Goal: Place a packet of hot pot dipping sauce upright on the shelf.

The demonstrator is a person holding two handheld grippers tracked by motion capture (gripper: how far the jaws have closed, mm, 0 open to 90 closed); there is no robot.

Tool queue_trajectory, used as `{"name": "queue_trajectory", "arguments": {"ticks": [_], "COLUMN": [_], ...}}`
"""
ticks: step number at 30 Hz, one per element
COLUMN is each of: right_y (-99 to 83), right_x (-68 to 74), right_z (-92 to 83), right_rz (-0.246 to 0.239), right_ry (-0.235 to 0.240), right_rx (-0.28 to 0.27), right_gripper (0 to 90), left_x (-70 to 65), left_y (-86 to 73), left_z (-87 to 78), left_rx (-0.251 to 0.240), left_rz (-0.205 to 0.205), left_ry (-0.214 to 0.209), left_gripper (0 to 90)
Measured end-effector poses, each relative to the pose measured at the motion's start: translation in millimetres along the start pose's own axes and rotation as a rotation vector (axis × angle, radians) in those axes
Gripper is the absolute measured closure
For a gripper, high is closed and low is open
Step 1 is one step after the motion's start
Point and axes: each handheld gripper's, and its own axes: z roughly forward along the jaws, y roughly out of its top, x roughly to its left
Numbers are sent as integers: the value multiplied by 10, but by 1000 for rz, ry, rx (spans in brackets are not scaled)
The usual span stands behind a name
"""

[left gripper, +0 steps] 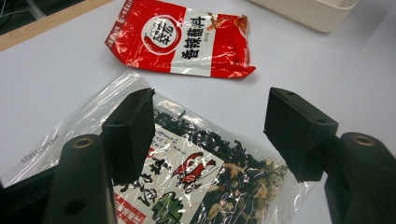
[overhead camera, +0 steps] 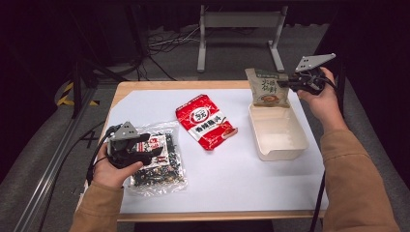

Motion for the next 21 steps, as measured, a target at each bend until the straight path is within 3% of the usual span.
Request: {"name": "queue_trajectory", "arguments": {"ticks": [21], "right_y": [-84], "right_x": [-6], "right_z": [281], "right_rz": [38], "right_ry": [29], "right_rx": [25], "right_gripper": [900], "left_x": [18], "left_y": [0], "left_z": [21], "left_rx": [2], "left_rz": [3], "left_ry": [-2], "left_gripper": [336]}}
